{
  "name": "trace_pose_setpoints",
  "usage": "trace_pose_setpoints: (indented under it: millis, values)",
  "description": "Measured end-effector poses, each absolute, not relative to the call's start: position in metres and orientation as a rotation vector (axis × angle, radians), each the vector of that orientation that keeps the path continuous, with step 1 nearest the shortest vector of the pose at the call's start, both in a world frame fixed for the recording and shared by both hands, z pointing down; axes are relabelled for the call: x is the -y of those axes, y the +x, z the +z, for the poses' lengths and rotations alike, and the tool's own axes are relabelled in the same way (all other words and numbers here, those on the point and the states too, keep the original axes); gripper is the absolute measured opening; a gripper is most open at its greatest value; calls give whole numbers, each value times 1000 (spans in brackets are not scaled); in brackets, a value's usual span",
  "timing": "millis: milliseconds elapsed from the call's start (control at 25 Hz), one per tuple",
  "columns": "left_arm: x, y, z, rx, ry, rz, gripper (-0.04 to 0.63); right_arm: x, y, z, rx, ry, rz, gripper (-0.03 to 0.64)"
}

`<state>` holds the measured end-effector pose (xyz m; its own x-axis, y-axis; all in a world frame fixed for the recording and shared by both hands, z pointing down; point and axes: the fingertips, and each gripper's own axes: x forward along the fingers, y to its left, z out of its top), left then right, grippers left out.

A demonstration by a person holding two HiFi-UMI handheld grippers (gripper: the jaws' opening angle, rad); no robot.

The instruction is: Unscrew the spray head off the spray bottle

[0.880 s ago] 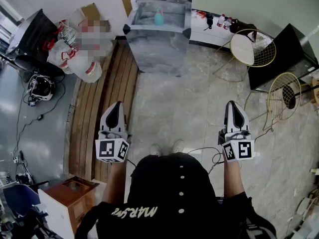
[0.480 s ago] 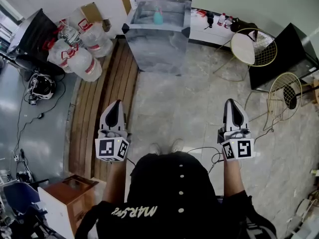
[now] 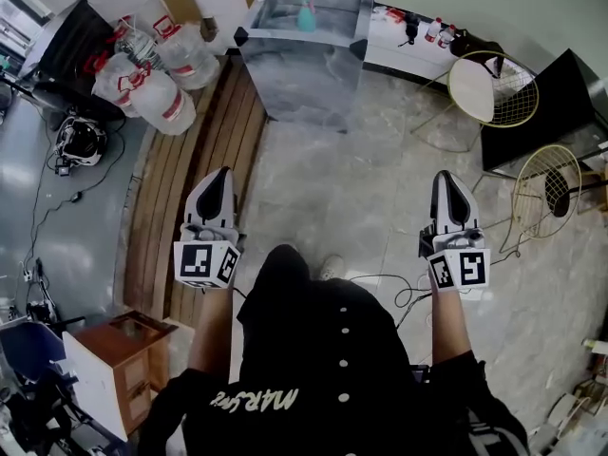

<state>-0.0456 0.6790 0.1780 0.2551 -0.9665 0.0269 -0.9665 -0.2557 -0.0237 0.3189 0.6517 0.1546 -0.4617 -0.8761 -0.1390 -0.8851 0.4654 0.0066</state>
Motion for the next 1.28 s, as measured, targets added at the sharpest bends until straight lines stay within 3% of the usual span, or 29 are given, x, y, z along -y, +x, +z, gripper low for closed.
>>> trace_pose_setpoints:
  millis: [680, 1280]
  values:
    - [-578, -57, 196, -1928, -2501, -37, 25, -545, 304, 159, -2572, -1583, 111, 12]
    - [-422, -120, 182, -1837, -2538, 14, 25, -401, 223, 147, -2565, -1604, 138, 12]
